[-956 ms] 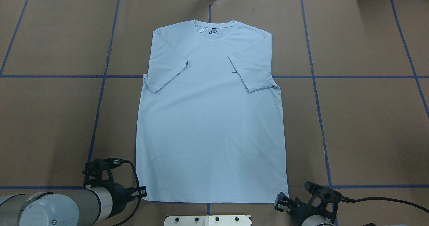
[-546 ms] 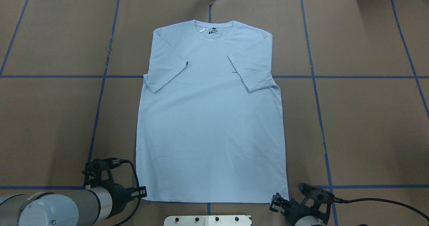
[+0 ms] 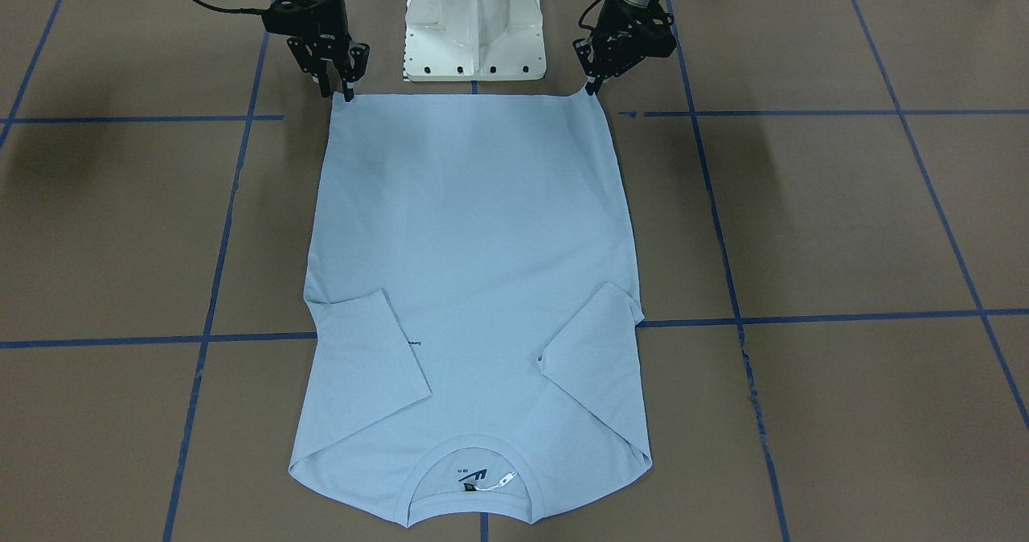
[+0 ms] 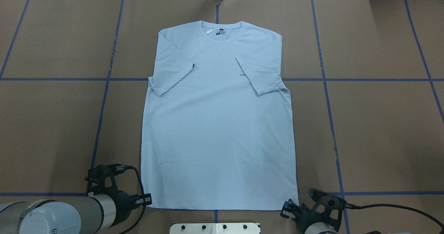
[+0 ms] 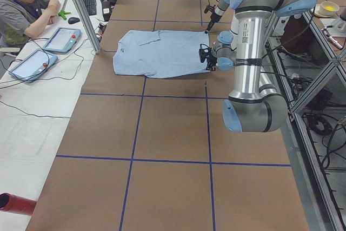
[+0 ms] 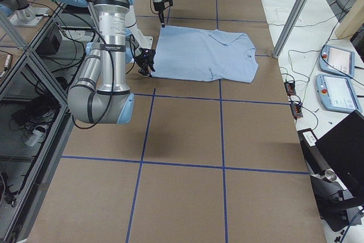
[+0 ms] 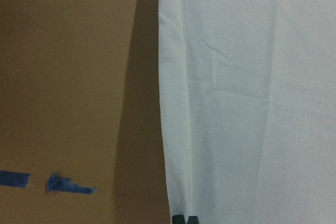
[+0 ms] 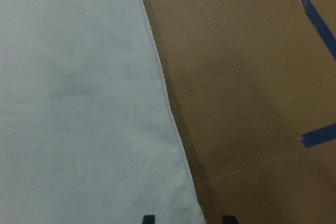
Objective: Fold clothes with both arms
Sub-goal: 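Grasp the hem corners with both grippers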
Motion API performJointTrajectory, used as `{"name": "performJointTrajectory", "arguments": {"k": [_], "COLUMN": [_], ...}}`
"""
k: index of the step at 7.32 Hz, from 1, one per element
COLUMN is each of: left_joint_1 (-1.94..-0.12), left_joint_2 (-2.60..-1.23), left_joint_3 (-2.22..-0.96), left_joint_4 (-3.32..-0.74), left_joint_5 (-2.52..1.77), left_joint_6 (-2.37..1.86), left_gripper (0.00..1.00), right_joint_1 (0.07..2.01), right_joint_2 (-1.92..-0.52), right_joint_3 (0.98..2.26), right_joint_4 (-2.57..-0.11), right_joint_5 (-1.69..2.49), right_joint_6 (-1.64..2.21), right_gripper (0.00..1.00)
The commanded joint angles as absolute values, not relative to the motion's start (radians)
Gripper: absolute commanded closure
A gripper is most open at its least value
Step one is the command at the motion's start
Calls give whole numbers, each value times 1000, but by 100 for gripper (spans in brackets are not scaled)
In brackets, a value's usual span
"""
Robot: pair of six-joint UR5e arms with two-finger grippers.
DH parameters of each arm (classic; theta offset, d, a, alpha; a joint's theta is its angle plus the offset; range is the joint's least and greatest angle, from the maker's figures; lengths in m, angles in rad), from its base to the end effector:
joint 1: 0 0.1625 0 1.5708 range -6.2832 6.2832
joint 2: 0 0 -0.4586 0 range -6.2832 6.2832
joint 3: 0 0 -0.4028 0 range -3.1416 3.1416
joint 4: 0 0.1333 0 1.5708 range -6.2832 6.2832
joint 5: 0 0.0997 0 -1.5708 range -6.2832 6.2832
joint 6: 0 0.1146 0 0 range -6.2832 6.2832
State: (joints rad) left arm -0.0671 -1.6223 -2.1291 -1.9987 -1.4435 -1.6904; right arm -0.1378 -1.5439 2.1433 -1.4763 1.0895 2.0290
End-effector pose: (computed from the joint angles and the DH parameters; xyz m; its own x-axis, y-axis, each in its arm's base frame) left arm 0.4913 -0.1812 0.3617 0.4825 -0.1510 -0.8628 0.2348 0.9713 -0.0387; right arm -0.5075 -0.1178 0.4080 0.6071 0.3116 0.7310 -0.4906 0.8706 0.0363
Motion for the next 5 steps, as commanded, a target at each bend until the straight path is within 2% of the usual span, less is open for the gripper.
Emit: {"name": "performJointTrajectory", "arguments": {"k": [1, 2, 3, 5], "left_joint_1": [-66, -67, -67, -67], "left_joint_2": [-1621, -1621, -1621, -1621], "left_joint_3": [-2129, -2132, -2134, -2140], "left_joint_4": [-1999, -2000, -1999, -2000], "left_joint_5": [-1443, -1443, -1443, -1443], "left_joint_6": [-1690, -1690, -1690, -1689], "left_gripper": [100, 100, 100, 100], "right_joint_1": [-132, -130, -129, -117], "right_joint_2": [-1540, -1542, -1540, -1542], "right_joint_3": [2137, 2131, 2131, 2144], "right_joint_4": [-1477, -1477, -1477, -1486], "right_joint_5": [1086, 1086, 1085, 1081], "right_joint_6": [2029, 2031, 2031, 2026], "right_gripper": [86, 91, 100, 100]}}
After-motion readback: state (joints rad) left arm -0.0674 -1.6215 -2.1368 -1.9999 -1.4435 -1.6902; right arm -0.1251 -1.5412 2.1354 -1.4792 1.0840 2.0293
